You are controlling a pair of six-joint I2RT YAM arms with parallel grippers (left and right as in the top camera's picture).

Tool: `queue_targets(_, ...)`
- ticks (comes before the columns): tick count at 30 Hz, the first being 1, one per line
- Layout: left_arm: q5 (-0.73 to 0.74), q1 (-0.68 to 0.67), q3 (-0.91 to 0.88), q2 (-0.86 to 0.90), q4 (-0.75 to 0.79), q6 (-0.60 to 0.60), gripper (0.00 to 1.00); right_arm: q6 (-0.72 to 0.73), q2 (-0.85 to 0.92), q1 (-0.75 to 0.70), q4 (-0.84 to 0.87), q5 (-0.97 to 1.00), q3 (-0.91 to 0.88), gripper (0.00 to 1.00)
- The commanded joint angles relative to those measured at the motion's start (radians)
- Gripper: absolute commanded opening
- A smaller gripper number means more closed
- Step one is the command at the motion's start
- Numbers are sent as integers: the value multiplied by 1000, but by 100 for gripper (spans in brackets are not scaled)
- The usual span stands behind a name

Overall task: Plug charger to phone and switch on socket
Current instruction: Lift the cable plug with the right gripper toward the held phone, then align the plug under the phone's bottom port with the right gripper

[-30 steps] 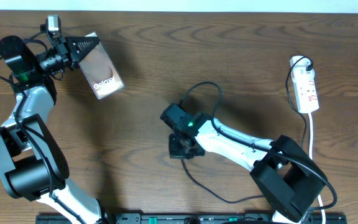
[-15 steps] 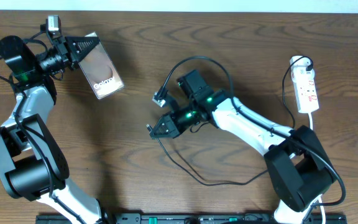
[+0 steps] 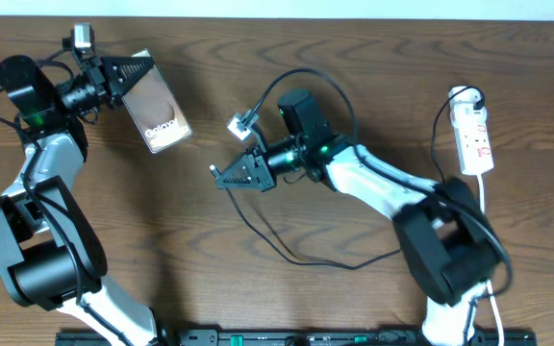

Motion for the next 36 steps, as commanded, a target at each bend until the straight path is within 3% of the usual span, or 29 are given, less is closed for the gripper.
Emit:
queue_targets(1, 19, 0, 8, -11, 6, -3, 7, 298, 93, -3, 216, -165, 8, 1)
queue_targets(3, 19, 0, 8, -11, 6, -3, 7, 432, 122, -1, 407, -180, 8, 1)
queue_targets(9, 12, 0, 8, -11, 6, -2, 7, 552, 123, -2, 649, -164, 8, 1)
queue_targets(36, -2, -87, 8, -11, 7, -45, 7, 581, 123, -3, 729, -106, 8, 1)
